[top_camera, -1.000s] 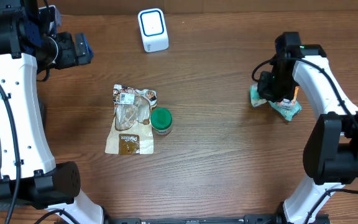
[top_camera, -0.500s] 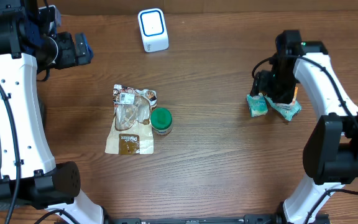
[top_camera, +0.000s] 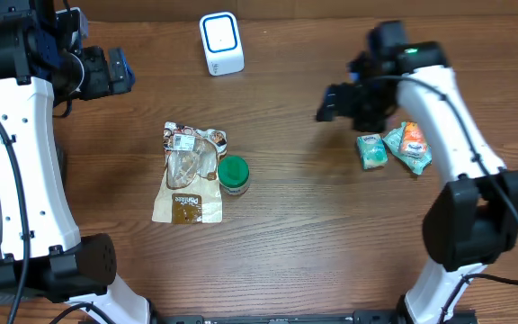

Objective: Scan the item barcode
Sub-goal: 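Open the right gripper and reach toward the green-capped bottle, then lower the right gripper over the green-capped bottle and grasp it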

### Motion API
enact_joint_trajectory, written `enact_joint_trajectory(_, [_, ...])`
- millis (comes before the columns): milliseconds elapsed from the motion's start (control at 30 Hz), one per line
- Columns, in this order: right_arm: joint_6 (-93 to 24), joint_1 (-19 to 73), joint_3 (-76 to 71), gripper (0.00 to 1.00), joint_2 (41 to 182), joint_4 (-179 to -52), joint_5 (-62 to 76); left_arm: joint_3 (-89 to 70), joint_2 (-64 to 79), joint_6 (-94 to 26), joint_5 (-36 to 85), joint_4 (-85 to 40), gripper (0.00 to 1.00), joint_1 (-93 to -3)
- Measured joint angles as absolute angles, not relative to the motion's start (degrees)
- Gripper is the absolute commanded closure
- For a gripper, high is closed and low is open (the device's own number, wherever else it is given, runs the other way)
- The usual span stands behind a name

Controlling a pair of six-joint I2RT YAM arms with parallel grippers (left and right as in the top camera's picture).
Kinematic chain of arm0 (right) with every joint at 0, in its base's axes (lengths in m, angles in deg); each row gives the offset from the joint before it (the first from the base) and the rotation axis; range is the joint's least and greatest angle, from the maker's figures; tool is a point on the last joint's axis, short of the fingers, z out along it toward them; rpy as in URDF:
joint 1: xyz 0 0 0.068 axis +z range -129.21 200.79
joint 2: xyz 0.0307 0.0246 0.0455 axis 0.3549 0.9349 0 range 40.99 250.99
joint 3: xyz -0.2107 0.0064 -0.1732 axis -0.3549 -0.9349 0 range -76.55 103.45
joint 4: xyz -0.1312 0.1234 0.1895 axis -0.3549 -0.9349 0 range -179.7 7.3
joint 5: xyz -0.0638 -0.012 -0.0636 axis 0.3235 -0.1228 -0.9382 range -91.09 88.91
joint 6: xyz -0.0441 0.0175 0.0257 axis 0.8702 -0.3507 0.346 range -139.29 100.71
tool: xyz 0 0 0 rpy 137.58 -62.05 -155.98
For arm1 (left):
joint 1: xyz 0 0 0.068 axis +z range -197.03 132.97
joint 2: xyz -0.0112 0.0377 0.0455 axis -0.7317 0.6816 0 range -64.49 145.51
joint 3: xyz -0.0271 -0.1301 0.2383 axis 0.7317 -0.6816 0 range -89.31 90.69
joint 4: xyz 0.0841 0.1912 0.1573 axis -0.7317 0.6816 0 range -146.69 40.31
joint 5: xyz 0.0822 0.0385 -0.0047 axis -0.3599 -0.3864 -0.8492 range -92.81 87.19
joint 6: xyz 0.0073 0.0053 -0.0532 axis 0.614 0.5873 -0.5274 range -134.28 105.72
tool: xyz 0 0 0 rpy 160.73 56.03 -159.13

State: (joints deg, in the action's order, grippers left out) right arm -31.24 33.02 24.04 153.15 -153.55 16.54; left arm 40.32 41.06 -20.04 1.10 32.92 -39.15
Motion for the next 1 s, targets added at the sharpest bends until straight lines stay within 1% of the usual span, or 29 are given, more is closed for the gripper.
enact_joint_trajectory(67, [-31.3, 37.6, 24.1, 0.02, 153.2, -151.6, 14.7, 40.3, 41.1, -20.0, 1.1, 32.9, 0.00, -39.2])
enact_joint_trajectory(100, [-31.5, 39.6, 24.0, 0.00, 153.2, -151.0, 13.6, 40.3, 41.1, -20.0, 1.1, 32.9, 0.00, -39.2])
enact_joint_trajectory(200, [-31.2, 45.7, 24.0, 0.00, 153.2, -149.2, 10.3, 40.3, 41.1, -20.0, 1.1, 32.9, 0.01, -39.2])
enact_joint_trajectory(300, [-31.3, 49.7, 24.0, 0.00, 153.2, -148.0, 7.5, 40.3, 41.1, -20.0, 1.1, 32.9, 0.00, -39.2])
enact_joint_trajectory(800, [-31.2, 59.6, 24.0, 0.00, 153.2, -144.0, 3.9, 40.3, 41.1, -20.0, 1.1, 32.9, 0.00, -39.2])
enact_joint_trajectory(1000, [-31.0, 61.5, 24.0, 0.00, 154.2, -143.5, 3.7, 40.3, 41.1, -20.0, 1.1, 32.9, 0.00, -39.2])
